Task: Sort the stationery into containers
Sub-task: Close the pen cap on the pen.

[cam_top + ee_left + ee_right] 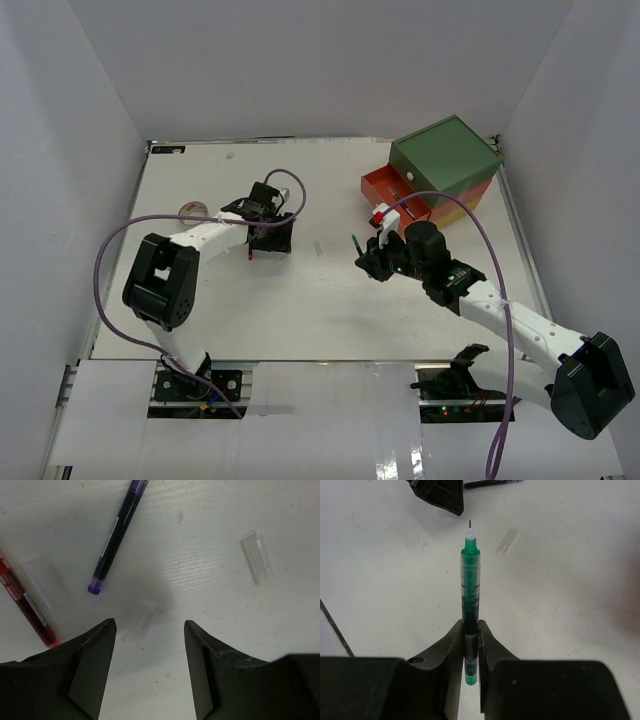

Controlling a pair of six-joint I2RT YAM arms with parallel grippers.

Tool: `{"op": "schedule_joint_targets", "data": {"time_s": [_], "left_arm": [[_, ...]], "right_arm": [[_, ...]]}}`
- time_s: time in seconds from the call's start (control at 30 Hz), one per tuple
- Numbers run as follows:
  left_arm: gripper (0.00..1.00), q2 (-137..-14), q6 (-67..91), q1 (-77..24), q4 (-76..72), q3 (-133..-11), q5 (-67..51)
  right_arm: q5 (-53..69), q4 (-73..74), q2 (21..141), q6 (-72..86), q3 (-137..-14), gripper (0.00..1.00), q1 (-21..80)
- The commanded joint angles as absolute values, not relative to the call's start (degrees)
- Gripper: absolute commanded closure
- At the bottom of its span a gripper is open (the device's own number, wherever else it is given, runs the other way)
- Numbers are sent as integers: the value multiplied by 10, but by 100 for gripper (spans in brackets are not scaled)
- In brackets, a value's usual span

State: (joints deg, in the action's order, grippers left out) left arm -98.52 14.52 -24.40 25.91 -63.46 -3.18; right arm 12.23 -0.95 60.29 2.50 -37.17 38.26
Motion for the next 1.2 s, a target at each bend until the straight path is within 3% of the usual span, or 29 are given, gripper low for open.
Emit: {"op": "schedule_joint_targets", "data": {"time_s": [0.0, 0.37, 1.17], "left_arm": [[33, -1000, 123, -255, 276, -664, -11], [40, -1041, 109, -270, 294, -679, 28], [74, -1042, 164, -315, 333, -683, 53]], "right_arm": [[112, -23, 583, 18, -365, 92, 381], [107, -23, 577, 18, -360, 92, 381], [108, -22, 563, 25, -353, 92, 382]]}}
